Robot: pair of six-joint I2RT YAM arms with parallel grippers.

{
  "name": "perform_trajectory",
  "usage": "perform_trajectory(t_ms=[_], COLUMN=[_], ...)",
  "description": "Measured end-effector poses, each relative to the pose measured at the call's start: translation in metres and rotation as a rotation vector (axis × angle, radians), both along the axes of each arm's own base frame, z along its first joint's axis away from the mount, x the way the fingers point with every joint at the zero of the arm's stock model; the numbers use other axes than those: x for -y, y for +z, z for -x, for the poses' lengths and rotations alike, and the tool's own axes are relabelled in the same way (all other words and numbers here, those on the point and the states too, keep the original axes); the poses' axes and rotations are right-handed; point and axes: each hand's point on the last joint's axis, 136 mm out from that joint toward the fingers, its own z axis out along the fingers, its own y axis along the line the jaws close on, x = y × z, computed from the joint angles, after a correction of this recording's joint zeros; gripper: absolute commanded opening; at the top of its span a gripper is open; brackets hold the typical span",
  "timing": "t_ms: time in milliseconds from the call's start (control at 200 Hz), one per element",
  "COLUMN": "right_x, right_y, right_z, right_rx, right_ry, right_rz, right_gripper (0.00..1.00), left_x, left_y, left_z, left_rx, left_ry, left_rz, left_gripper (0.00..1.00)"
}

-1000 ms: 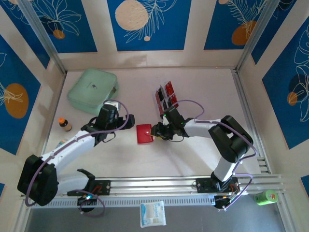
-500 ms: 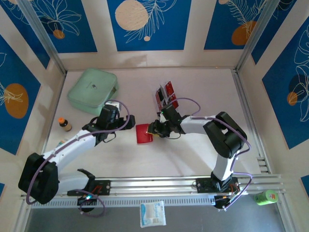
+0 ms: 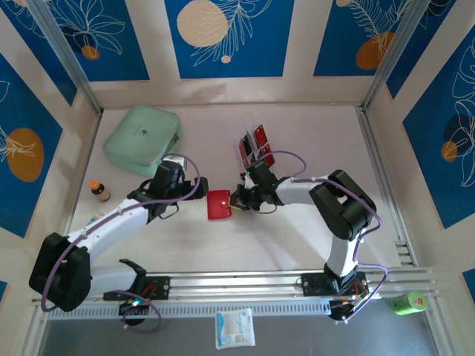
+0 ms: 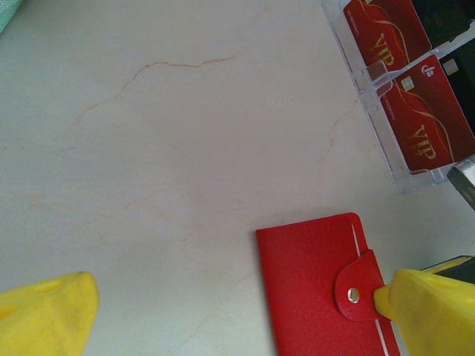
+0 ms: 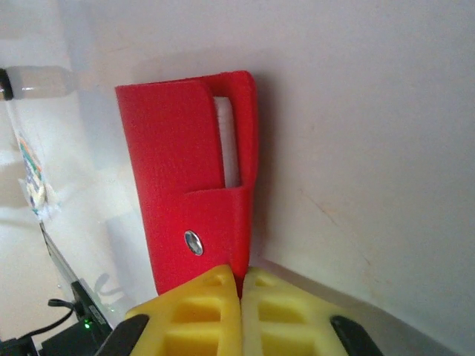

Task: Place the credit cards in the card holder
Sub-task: Pick up the card holder from the center of the table, then pass the card holder.

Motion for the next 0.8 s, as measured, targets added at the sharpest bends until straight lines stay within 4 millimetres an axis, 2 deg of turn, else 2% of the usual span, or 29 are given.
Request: perform_trajectory(t_ms=[160, 265, 405, 505, 575, 675, 800], right_x=[0.002, 0.006, 0.010, 0.012, 0.015, 0.021, 0.025], right_y=[0.004, 0.019, 0.067, 0.110, 0.133, 0.159, 0.179], right_z=[-0.002, -0.003, -0.007, -0.008, -0.006, -0.004, -0.002], right_rx=[-0.005, 0.005, 0.067, 0.130, 0.159, 0.188, 0.200], right_ry=[-0.001, -0.005, -0.003, 0.008, 0.011, 0.012, 0.006], right_rz=[-0.021, -0.057, -0.156, -0.243, -0.289, -0.340, -0.385], right_gripper=[0.00, 0.00, 0.00, 0.00, 0.00, 0.00, 0.00], left_x=[-0.001, -0.004, -0.001, 0.012, 0.023, 0.040, 0.057], left_y=[0.000, 0.005, 0.021, 0.031, 0.039, 0.058, 0.081], left_z=[-0.001, -0.002, -0.001, 0.001, 0.001, -0.001, -0.004], left_rx=[0.000, 0.008, 0.031, 0.026, 0.026, 0.040, 0.060], left_ry=[0.019, 0.053, 0.076, 0.045, 0.016, -0.024, -0.067], left_rz=[0.003, 0.020, 0.095, 0.176, 0.244, 0.352, 0.478], left_gripper=[1.00, 1.00, 1.00, 1.00, 1.00, 1.00, 1.00])
